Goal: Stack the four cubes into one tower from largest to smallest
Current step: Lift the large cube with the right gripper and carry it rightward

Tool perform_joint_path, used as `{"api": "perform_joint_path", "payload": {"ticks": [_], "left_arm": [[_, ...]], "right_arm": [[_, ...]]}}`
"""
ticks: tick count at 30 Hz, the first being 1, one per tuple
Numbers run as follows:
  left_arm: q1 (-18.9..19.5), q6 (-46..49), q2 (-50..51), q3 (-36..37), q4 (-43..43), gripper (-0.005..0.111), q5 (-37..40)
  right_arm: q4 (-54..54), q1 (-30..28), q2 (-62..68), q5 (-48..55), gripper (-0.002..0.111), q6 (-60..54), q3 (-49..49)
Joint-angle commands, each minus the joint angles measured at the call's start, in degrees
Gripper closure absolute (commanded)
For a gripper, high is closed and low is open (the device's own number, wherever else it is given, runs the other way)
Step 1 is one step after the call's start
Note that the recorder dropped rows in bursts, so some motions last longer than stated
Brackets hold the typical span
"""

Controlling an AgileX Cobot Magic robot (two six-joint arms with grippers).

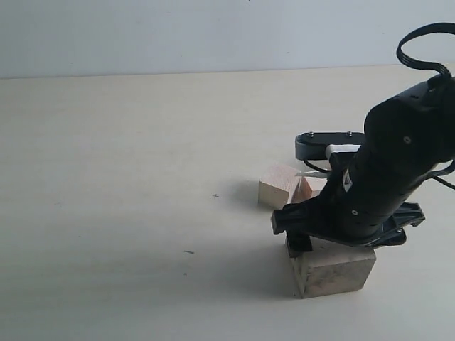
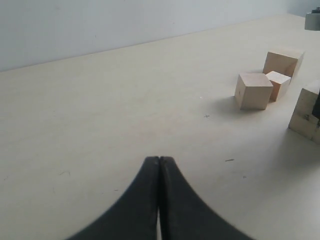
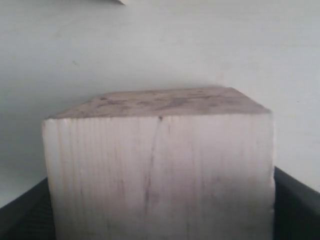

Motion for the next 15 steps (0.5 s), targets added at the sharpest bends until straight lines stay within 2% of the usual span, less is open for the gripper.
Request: {"api": "perform_joint_path", "payload": {"ticks": [1, 10, 15], "left_arm": [[0.32, 0.02, -0.38, 0.18, 0.15, 0.107, -0.35], [0.32, 0.02, -0.38, 0.18, 0.15, 0.107, -0.35], [0.32, 0.02, -0.38, 0.18, 0.15, 0.107, -0.35]], "right_arm": [[0.47, 0.03, 0.39, -0.24, 0.038, -1.13, 0.07], [-4.23, 0.03, -4.36, -0.10, 0.030, -1.13, 0.07], [-4.23, 0.03, -4.13, 0.45, 0.012, -0.99, 0.07]]}}
